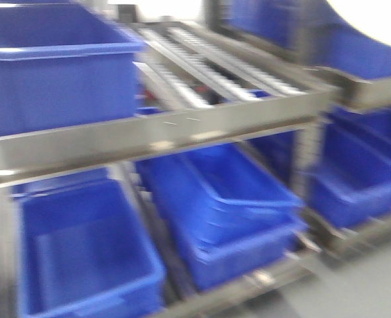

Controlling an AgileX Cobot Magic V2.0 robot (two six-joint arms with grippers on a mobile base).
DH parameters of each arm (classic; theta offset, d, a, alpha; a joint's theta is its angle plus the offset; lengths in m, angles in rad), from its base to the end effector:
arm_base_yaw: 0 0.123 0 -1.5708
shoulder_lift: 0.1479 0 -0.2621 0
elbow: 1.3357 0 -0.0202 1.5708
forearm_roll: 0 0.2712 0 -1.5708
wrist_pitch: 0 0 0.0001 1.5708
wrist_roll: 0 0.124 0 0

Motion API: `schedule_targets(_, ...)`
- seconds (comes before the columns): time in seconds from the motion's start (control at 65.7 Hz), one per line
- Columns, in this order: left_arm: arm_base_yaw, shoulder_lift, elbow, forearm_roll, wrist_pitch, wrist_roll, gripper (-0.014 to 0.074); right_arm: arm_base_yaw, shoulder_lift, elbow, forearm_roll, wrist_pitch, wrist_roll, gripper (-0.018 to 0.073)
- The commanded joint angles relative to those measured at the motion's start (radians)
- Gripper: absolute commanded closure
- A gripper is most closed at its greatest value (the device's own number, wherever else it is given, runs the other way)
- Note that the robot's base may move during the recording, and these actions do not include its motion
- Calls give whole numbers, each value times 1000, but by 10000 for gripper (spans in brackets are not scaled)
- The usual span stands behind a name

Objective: Place green plate on second shelf with right arm

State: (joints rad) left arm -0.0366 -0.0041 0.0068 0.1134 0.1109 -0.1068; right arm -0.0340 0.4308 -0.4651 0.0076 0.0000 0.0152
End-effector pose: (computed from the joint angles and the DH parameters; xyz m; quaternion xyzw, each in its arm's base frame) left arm 0.1330 -0.0033 0.2003 0.0109 0.7161 -0.0062 0.6979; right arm 0.1703 -0.0058 0.3342 0.0188 0.6626 -0.0042 0.7487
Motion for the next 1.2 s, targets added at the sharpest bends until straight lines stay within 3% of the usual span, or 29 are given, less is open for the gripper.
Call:
schedule_targets(0.0, 0, -17, 41, -1, -88, -3, 466, -8, 6, -33, 7, -116, 6, 535)
schedule_targets(1.187, 0, -17, 41, -1, -88, -3, 466, -8, 6, -33, 7, -116, 6, 535)
